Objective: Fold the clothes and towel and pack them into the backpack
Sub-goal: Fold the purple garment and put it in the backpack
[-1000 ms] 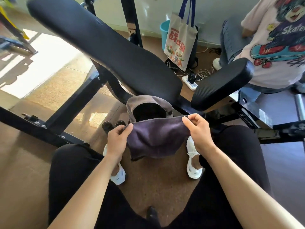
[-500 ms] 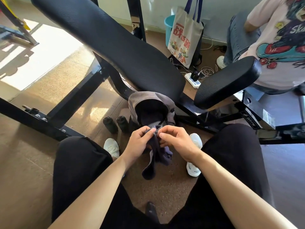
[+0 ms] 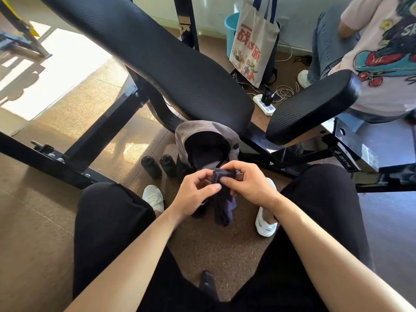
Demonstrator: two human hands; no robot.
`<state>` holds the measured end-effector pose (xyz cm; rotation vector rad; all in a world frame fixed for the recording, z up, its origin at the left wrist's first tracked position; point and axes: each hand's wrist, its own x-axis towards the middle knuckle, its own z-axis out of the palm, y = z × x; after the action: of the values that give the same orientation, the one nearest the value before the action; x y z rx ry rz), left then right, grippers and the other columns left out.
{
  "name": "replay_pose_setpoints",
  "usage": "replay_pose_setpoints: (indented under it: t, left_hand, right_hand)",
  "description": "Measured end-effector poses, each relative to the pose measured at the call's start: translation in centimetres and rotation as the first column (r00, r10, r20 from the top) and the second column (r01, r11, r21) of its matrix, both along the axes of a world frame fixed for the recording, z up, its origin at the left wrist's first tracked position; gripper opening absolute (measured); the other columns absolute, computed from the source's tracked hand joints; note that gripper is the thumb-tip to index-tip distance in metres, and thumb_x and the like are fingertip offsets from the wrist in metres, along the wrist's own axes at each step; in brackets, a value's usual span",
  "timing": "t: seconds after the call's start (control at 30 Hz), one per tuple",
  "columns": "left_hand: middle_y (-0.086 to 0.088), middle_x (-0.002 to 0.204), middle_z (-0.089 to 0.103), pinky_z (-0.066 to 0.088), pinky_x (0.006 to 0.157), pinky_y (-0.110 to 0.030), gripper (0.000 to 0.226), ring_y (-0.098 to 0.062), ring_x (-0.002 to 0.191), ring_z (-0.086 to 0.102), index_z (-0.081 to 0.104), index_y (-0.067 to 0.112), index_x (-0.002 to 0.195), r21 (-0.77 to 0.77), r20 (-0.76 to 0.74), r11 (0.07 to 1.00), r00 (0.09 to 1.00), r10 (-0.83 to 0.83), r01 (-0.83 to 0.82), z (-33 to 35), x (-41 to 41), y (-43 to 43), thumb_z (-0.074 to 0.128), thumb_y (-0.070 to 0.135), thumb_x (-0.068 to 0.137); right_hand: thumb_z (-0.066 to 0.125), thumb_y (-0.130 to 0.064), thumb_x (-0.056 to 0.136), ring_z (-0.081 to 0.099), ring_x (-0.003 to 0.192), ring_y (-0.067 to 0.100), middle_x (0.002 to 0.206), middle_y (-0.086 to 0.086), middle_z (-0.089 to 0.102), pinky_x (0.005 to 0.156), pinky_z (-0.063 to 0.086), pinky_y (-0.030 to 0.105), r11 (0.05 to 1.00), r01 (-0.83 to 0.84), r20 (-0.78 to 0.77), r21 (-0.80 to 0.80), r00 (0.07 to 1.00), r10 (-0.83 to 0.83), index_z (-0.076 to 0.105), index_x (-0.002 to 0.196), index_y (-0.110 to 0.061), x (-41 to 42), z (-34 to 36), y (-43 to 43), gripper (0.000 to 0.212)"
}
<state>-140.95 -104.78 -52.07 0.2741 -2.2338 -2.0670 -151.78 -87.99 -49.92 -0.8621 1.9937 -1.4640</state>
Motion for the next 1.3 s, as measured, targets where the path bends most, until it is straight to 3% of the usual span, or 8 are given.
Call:
replay_pose_setpoints:
  t: [0.1, 0.23, 0.57, 0.73, 0.9, 1.03, 1.2, 1.3]
  left_hand:
    - [0.001, 0.092, 0.075, 0.057, 0.078, -0.029, 0.023, -0.014, 0.085, 0.072, 0.072, 0.017, 0.107, -0.135, -0.029, 0.991, 1.000, -0.006, 0.002, -0.6, -0.2, 0.4, 0.070, 0.011, 0.085]
    - [0.004, 0.096, 0.076, 0.053, 0.081, -0.019, 0.029, -0.004, 0.090, 0.071, 0.074, 0.012, 0.112, -0.201, -0.050, 0.980, 0.999, 0.001, -0.011, -1.0, -0.7, 0.3, 0.061, 0.003, 0.087]
    - [0.003, 0.101, 0.077, 0.053, 0.082, -0.020, 0.024, -0.007, 0.095, 0.072, 0.073, 0.012, 0.119, -0.216, -0.086, 0.974, 0.995, 0.054, -0.071, -1.7, -1.1, 0.6, 0.066, 0.009, 0.097]
    - [0.000, 0.099, 0.077, 0.058, 0.083, -0.031, 0.029, -0.018, 0.094, 0.074, 0.072, 0.013, 0.117, -0.194, -0.068, 0.981, 0.998, -0.012, -0.001, -2.3, -1.1, 0.6, 0.074, 0.006, 0.089]
    - [0.009, 0.088, 0.073, 0.054, 0.077, -0.035, 0.020, -0.011, 0.084, 0.069, 0.072, 0.027, 0.101, -0.238, -0.015, 0.971, 0.999, 0.031, -0.034, -3.8, -1.2, 0.9, 0.075, 0.022, 0.081]
    - [0.005, 0.098, 0.075, 0.058, 0.082, -0.041, 0.037, -0.017, 0.092, 0.071, 0.072, 0.020, 0.111, -0.239, -0.103, 0.963, 0.989, 0.104, -0.126, -3.9, -1.9, 1.9, 0.082, 0.032, 0.077]
    - [0.015, 0.079, 0.069, 0.055, 0.070, -0.040, 0.018, -0.012, 0.076, 0.066, 0.071, 0.029, 0.095, -0.442, -0.049, 0.873, 0.978, 0.205, -0.205, -4.5, -2.8, 2.5, 0.068, 0.034, 0.078]
    - [0.015, 0.079, 0.066, 0.046, 0.066, -0.033, 0.016, -0.018, 0.081, 0.066, 0.071, 0.033, 0.091, -0.551, 0.061, 0.813, 0.962, 0.265, -0.189, -4.7, -3.2, 2.5, 0.061, 0.034, 0.078]
  right_hand:
    - [0.068, -0.007, 0.095, 0.063, 0.057, 0.017, 0.069, -0.003, 0.067, 0.058, 0.056, 0.037, 1.000, 0.024, 0.041, -0.013, 0.999, -0.024, 0.068, 0.099, -0.013, -0.1, 0.3, 0.1, 0.007]
    - [0.066, -0.007, 0.096, 0.059, 0.055, 0.013, 0.063, -0.005, 0.064, 0.056, 0.052, 0.028, 0.999, 0.040, 0.084, -0.034, 0.996, -0.037, 0.068, 0.095, -0.017, -0.2, 0.5, 0.4, 0.010]
    - [0.064, -0.008, 0.098, 0.061, 0.064, 0.021, 0.084, 0.008, 0.068, 0.062, 0.054, 0.031, 0.991, 0.054, 0.256, -0.125, 0.967, -0.020, 0.069, 0.101, -0.014, -0.9, -0.2, 1.1, 0.008]
    - [0.065, -0.013, 0.095, 0.059, 0.062, 0.018, 0.083, 0.009, 0.065, 0.062, 0.052, 0.029, 0.972, 0.100, 0.358, -0.214, 0.933, -0.017, 0.066, 0.098, -0.011, -0.8, -0.3, 0.9, 0.003]
    - [0.066, -0.018, 0.093, 0.056, 0.064, 0.022, 0.087, 0.019, 0.060, 0.061, 0.051, 0.029, 0.945, 0.127, 0.439, -0.302, 0.898, 0.019, 0.062, 0.103, -0.002, -0.8, 0.1, 0.8, 0.018]
    - [0.070, -0.014, 0.091, 0.057, 0.063, 0.021, 0.086, 0.014, 0.063, 0.062, 0.053, 0.029, 0.951, 0.113, 0.410, -0.287, 0.912, 0.015, 0.065, 0.102, -0.003, -1.0, 0.6, 1.1, 0.016]
    - [0.073, -0.009, 0.085, 0.057, 0.063, 0.018, 0.085, 0.008, 0.068, 0.060, 0.052, 0.027, 0.970, 0.074, 0.337, -0.230, 0.941, 0.008, 0.075, 0.095, -0.016, -1.6, 1.3, 2.2, 0.012]
    - [0.074, -0.005, 0.083, 0.055, 0.059, 0.016, 0.084, 0.012, 0.066, 0.056, 0.049, 0.024, 0.960, 0.120, 0.369, -0.254, 0.929, -0.019, 0.073, 0.096, -0.004, -2.2, 2.2, 3.0, 0.013]
